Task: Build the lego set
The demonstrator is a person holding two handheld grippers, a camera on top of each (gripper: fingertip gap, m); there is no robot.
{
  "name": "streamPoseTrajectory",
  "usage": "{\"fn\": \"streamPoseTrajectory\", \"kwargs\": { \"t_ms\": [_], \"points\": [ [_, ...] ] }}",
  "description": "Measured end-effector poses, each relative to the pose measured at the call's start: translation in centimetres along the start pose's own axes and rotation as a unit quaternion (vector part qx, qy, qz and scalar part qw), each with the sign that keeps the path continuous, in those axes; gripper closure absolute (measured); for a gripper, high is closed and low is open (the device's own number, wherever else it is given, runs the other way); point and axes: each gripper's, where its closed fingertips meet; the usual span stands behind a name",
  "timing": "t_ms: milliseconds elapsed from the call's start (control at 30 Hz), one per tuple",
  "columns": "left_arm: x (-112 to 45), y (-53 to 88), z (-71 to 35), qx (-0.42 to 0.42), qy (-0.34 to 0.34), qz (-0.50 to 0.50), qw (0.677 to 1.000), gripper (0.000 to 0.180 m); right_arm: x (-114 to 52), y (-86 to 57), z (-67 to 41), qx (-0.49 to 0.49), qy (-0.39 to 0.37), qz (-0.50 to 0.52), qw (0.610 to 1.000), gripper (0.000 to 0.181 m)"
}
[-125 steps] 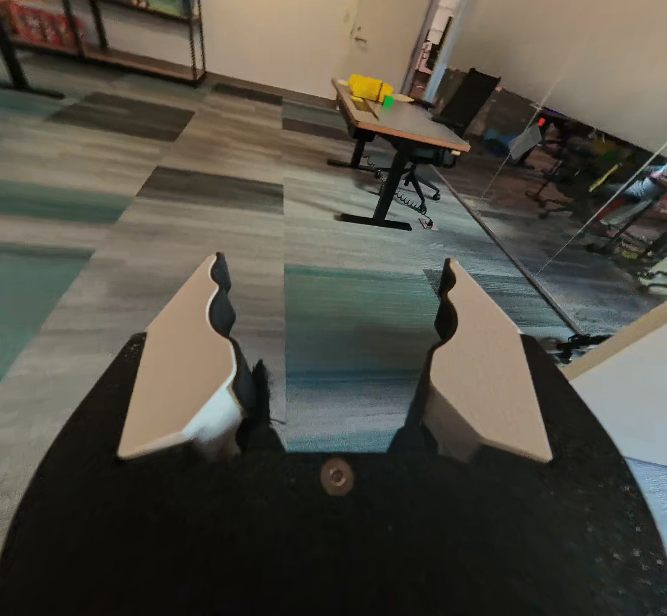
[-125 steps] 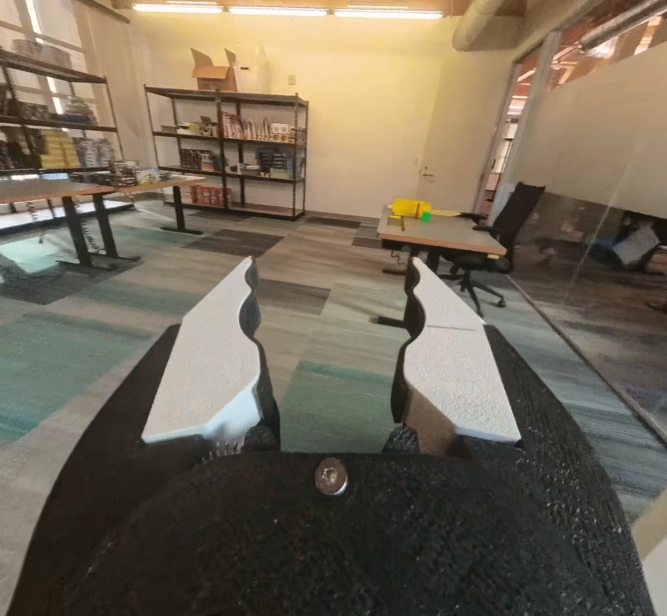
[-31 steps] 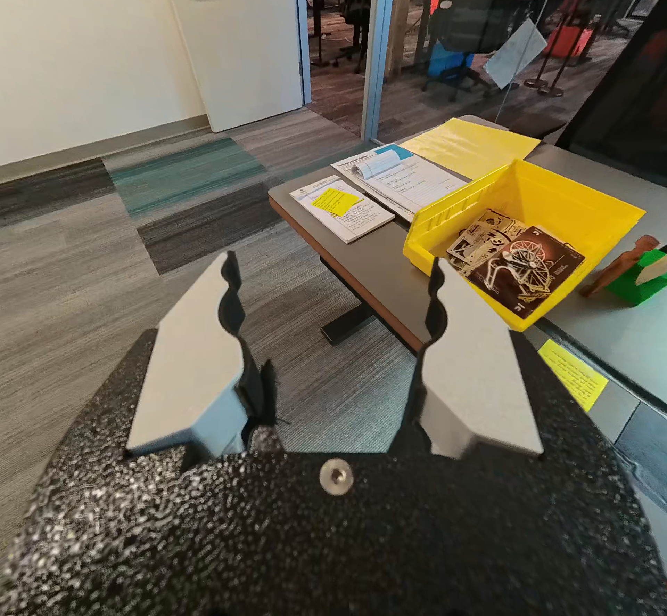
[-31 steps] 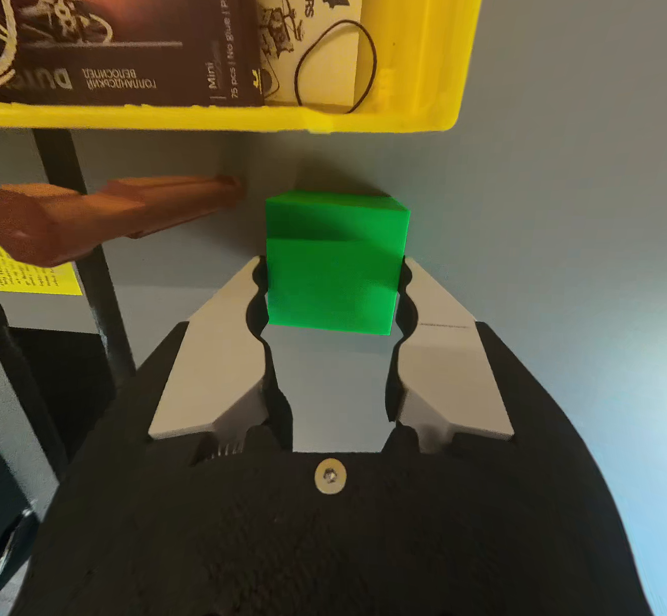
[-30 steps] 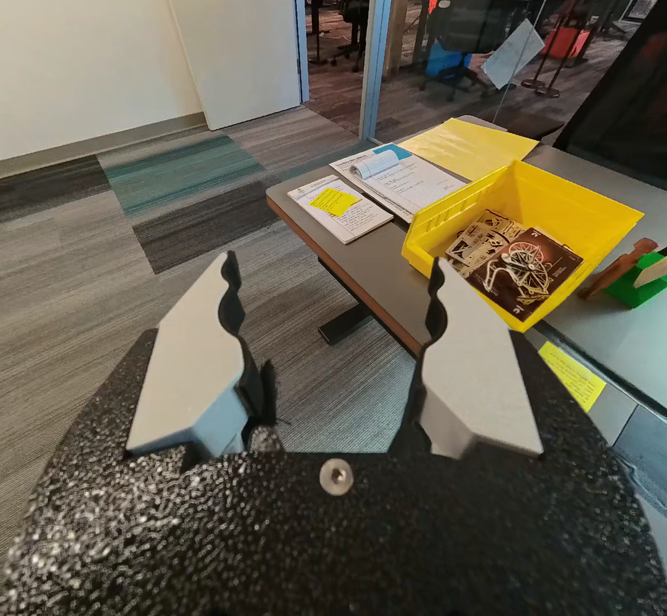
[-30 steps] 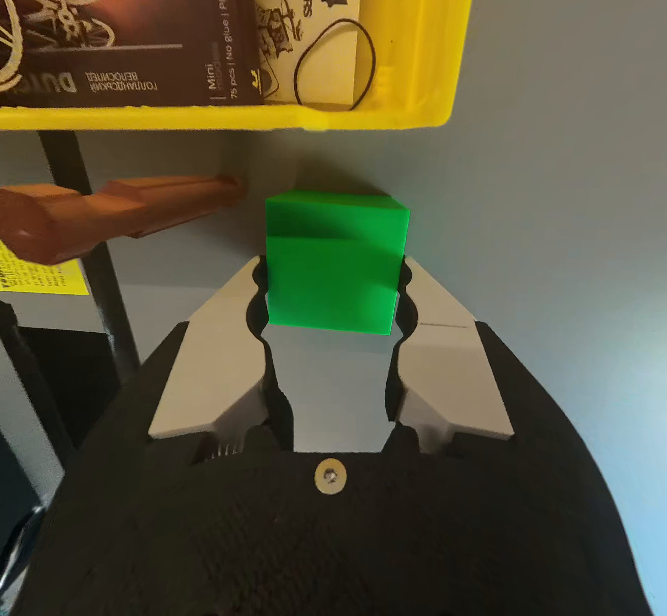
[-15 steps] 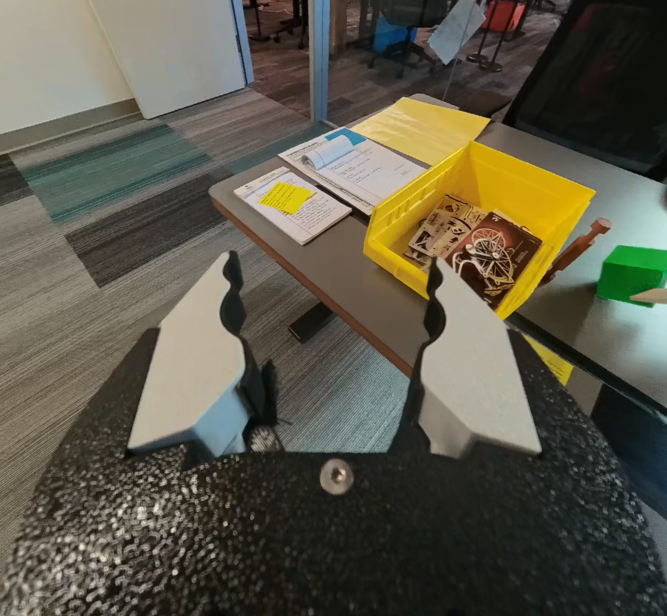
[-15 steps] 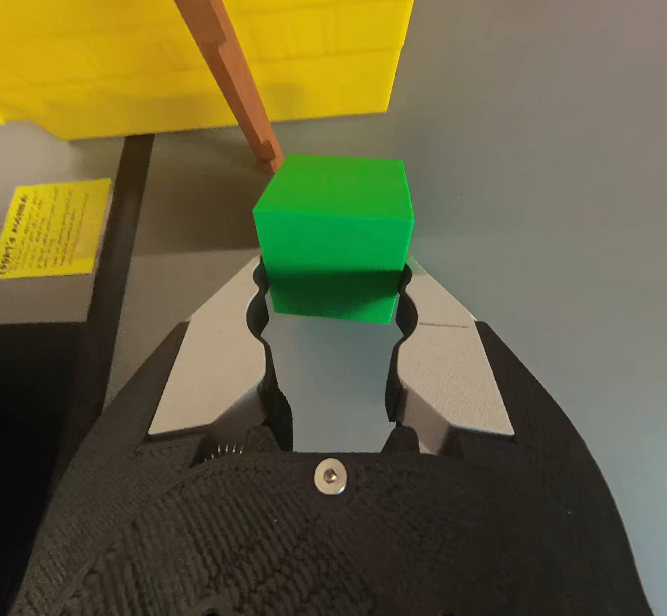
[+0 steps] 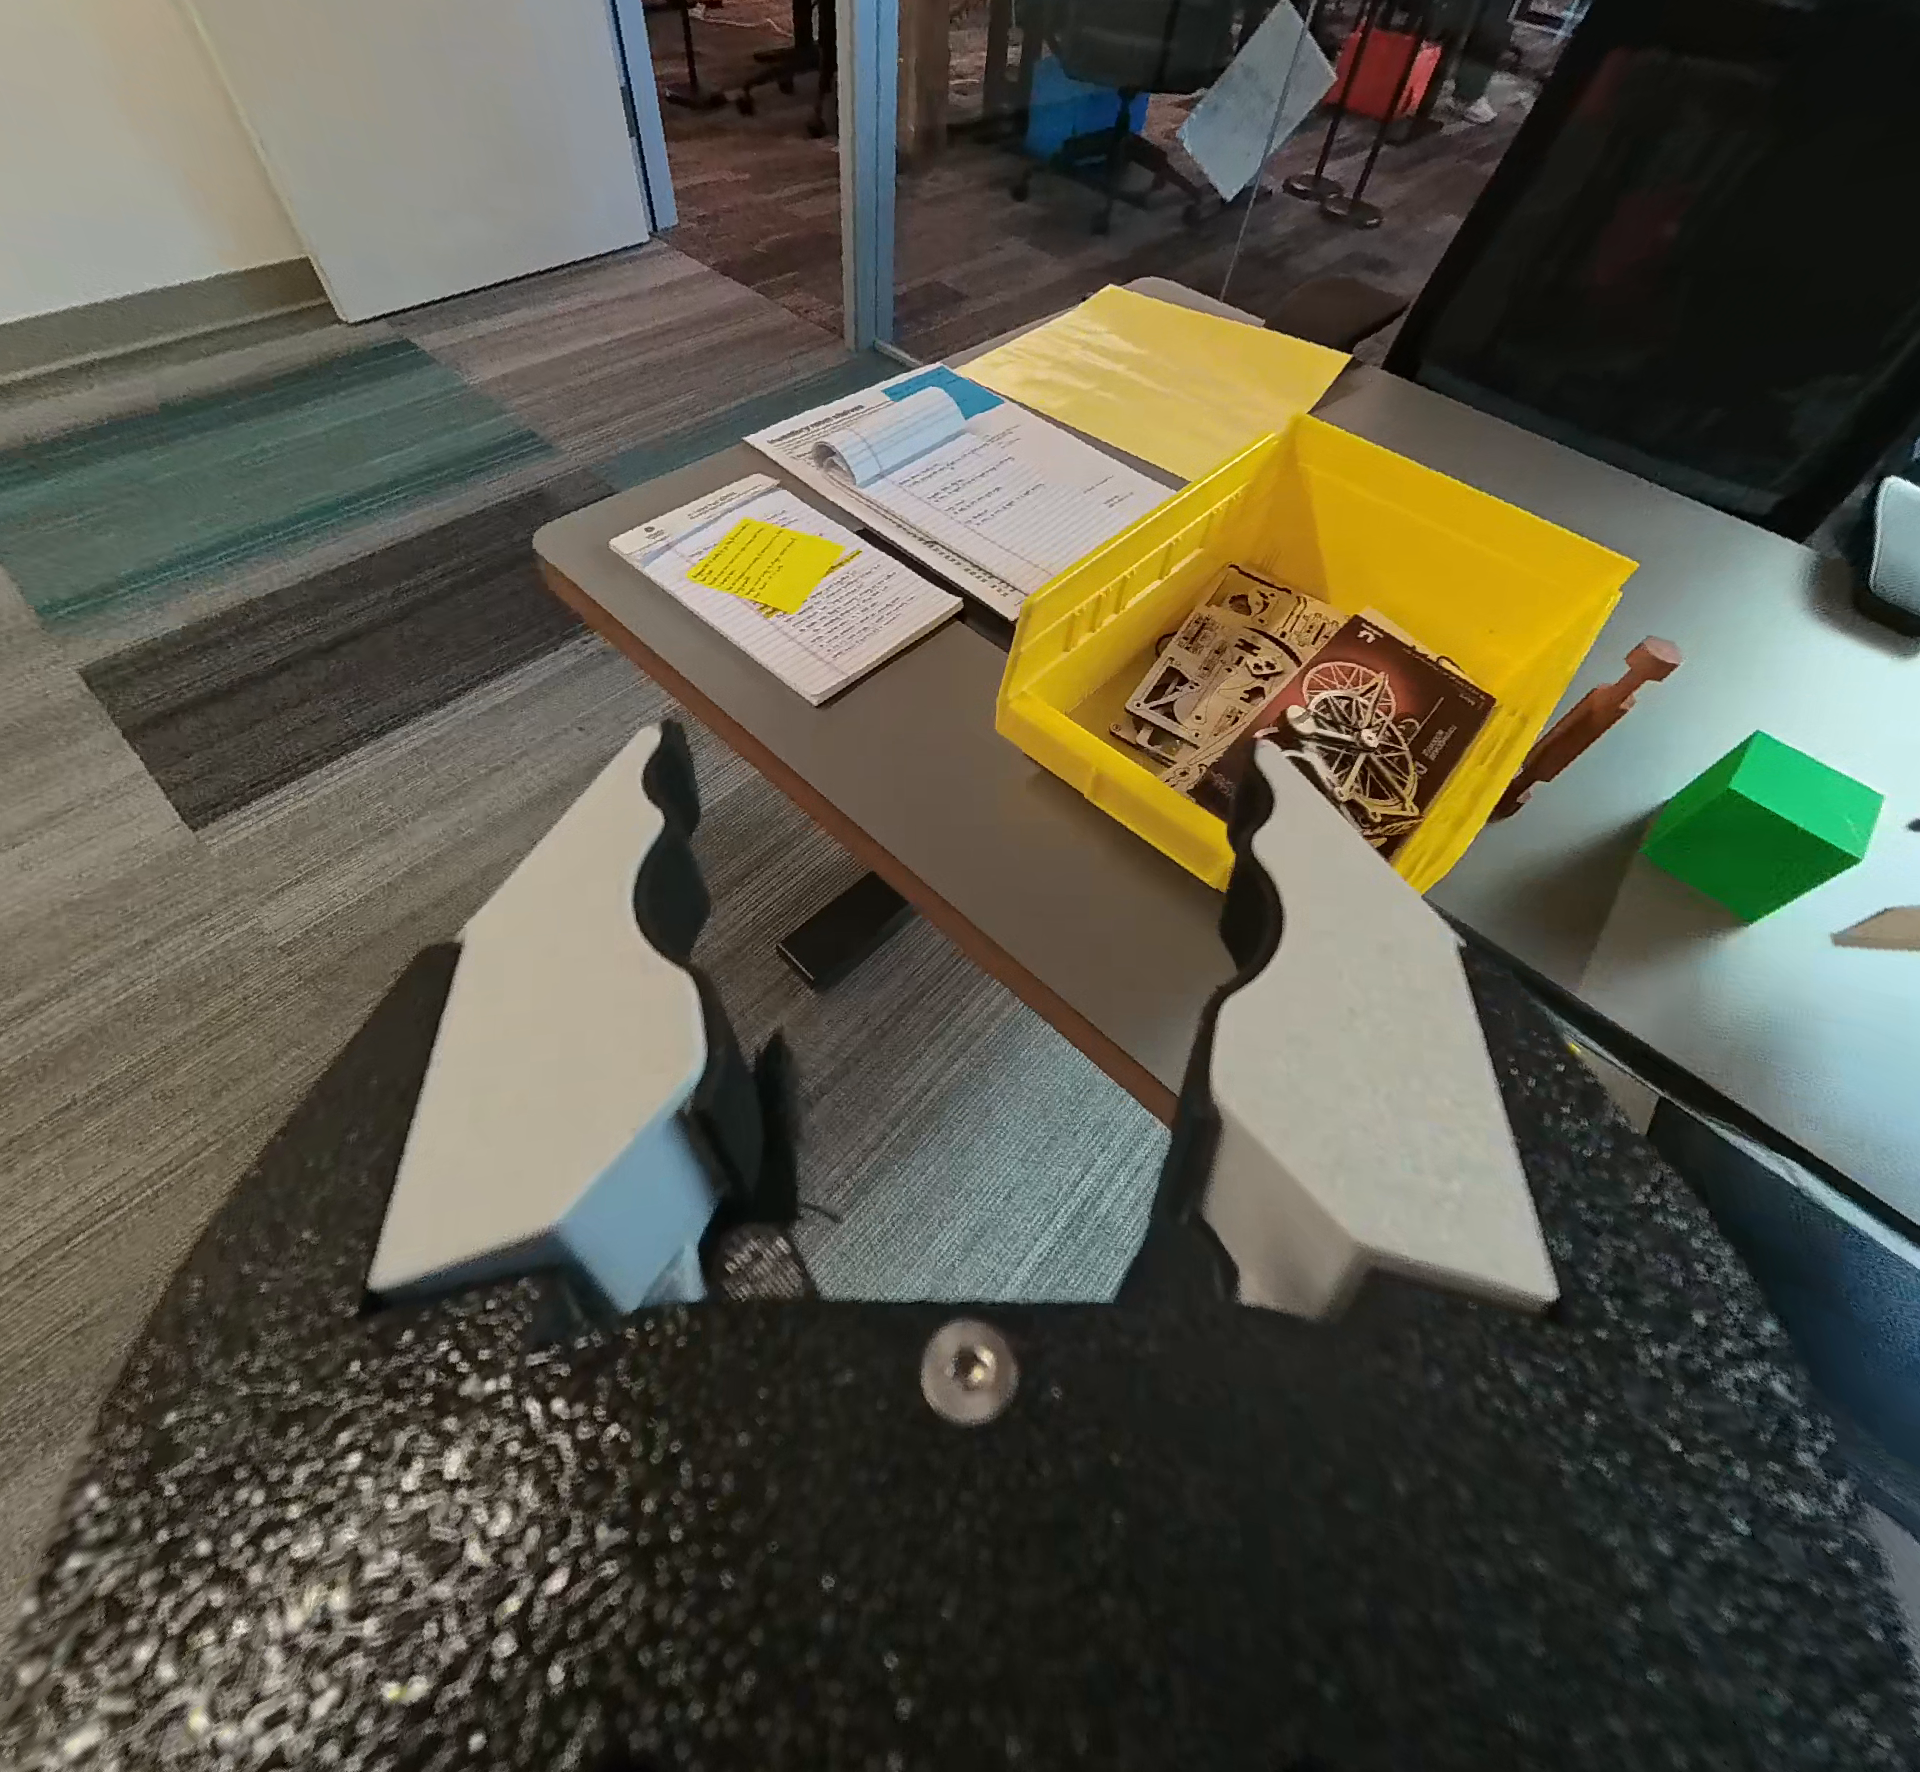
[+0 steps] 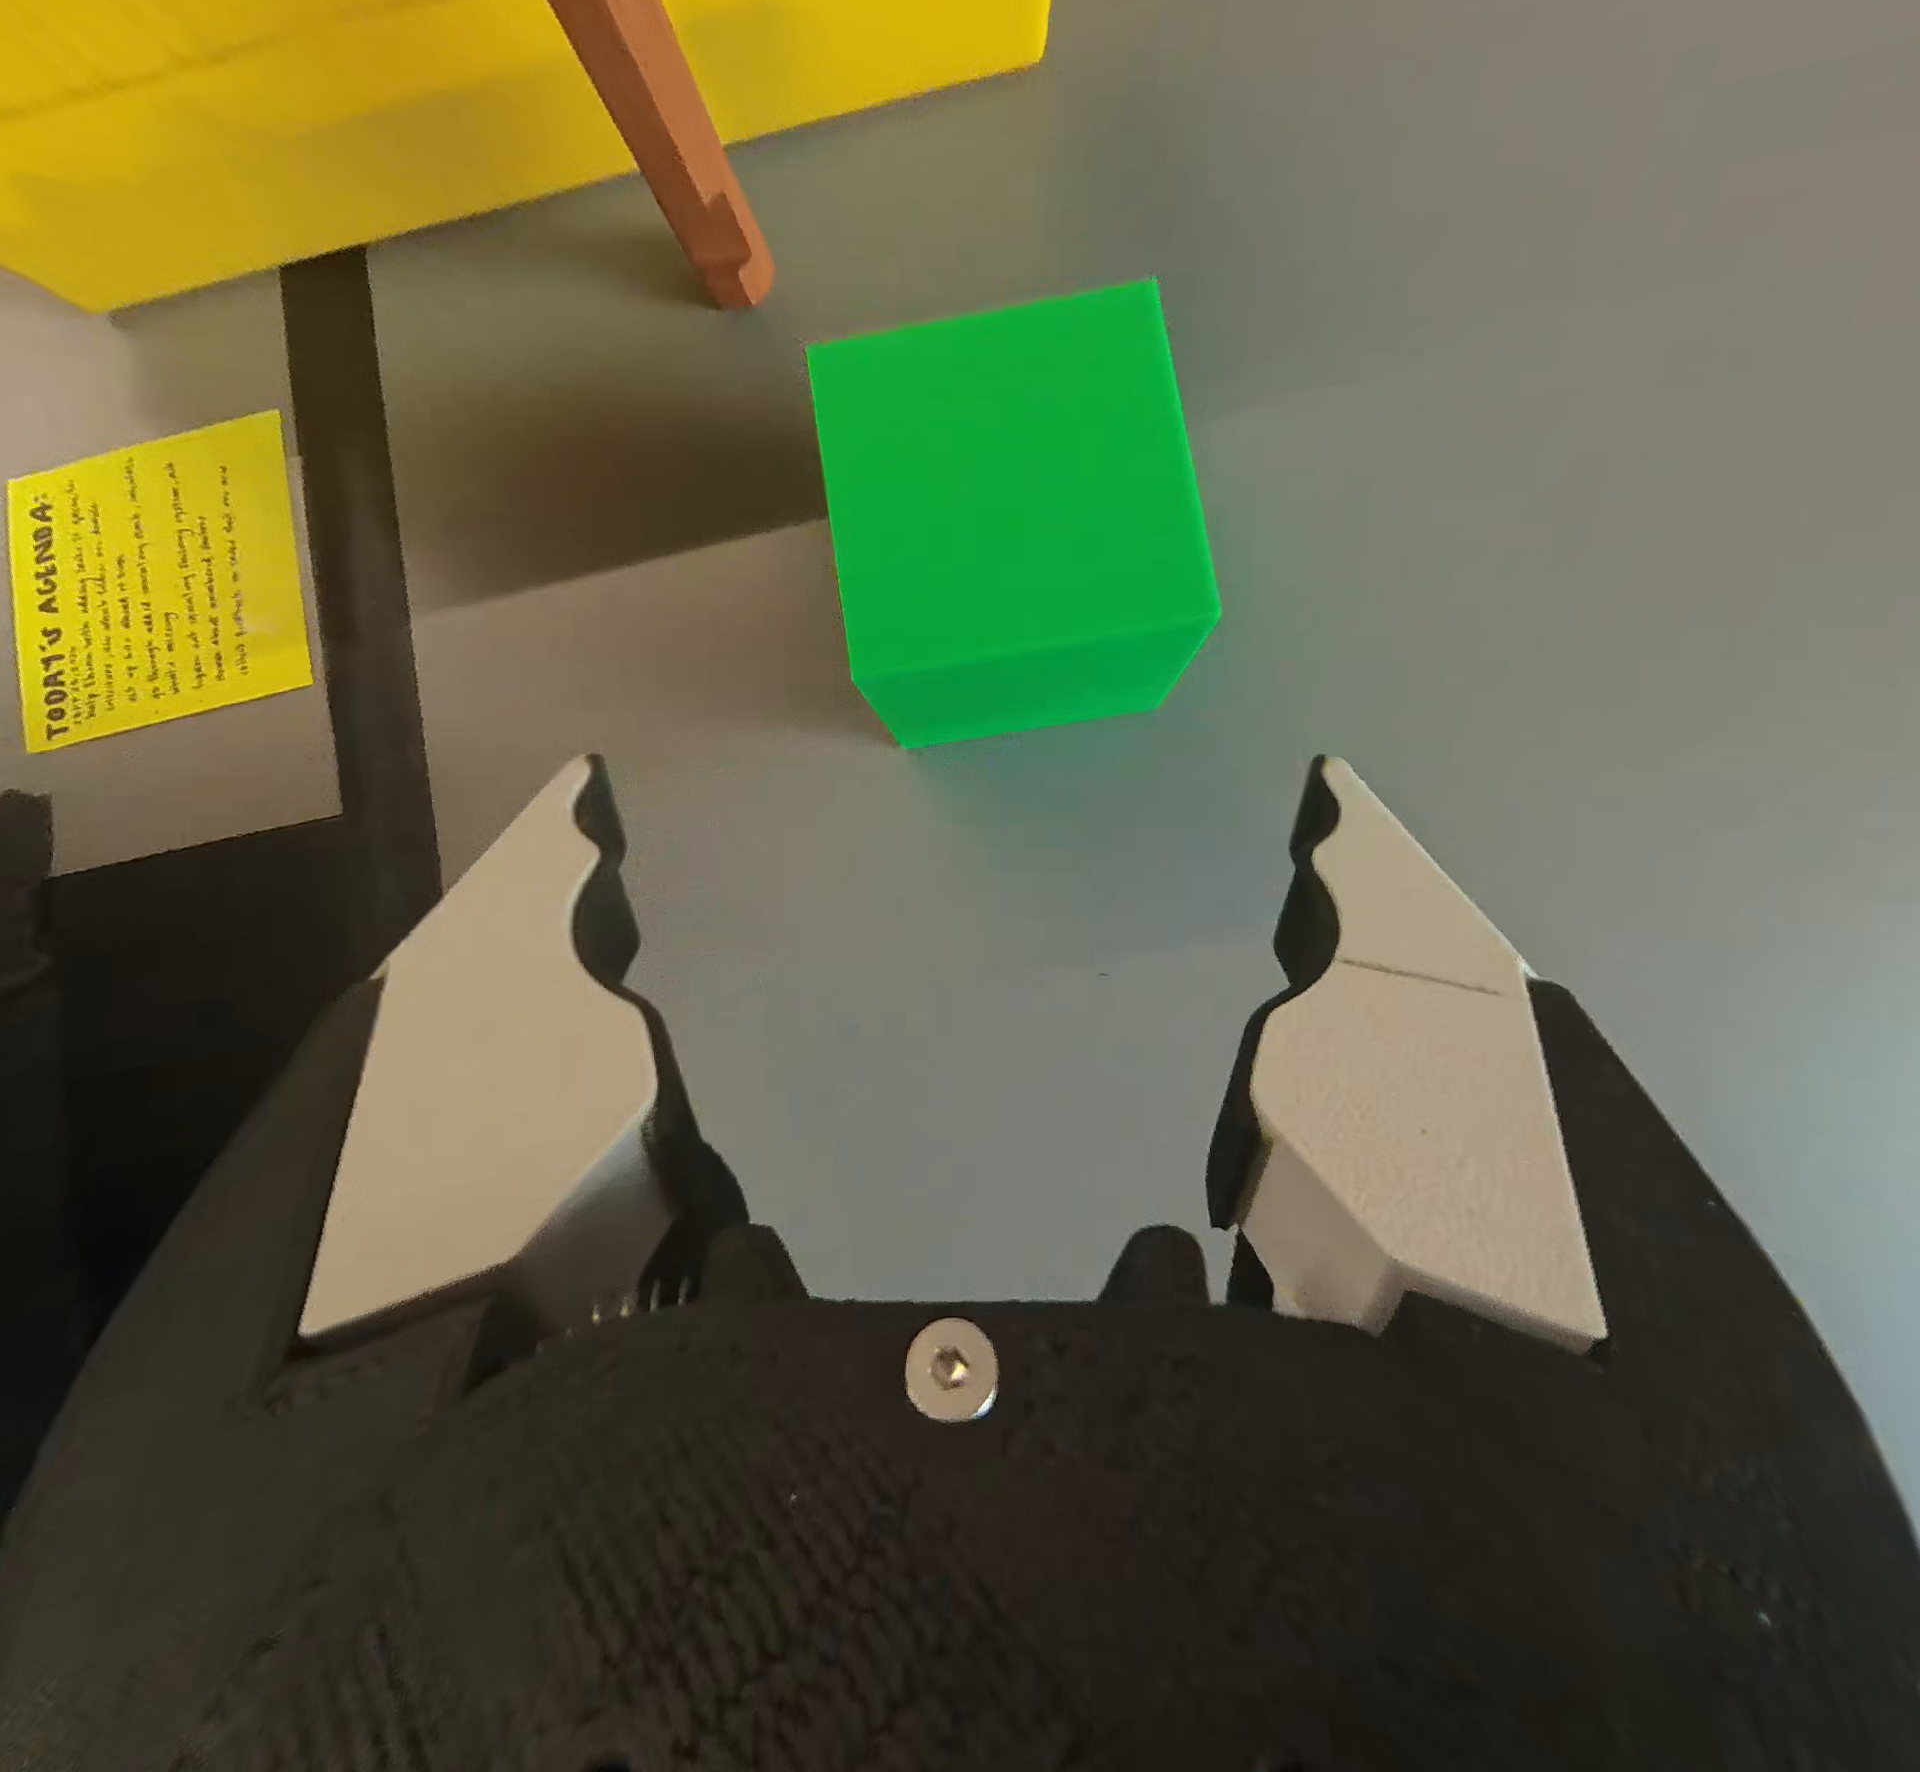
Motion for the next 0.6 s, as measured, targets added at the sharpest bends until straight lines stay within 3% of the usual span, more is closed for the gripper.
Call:
{"fn": "streamPoseTrajectory", "kwargs": {
  "t_ms": [267,400,600],
  "points": [
    [0.1,0.1,0.2,0.010,0.003,0.001,1.000,0.079,-1.3,-0.2,-3.6,0.028,0.063,-0.053,0.996,0.074],
    [0.3,0.0,0.2,0.004,0.002,-0.001,1.000,0.079,-2.7,-0.6,-3.0,0.049,0.126,-0.055,0.989,0.110],
    [0.8,0.8,0.5,0.017,0.001,-0.013,1.000,0.079,-2.1,-2.5,-4.3,0.090,0.137,0.076,0.983,0.110]
  ]
}}
Point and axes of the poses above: each gripper's, where its closed fingertips meet, x back along the fingers, z out of its underside, y = z × x across the jaws, and after that the axes turned 5 degrees about y, right-handed
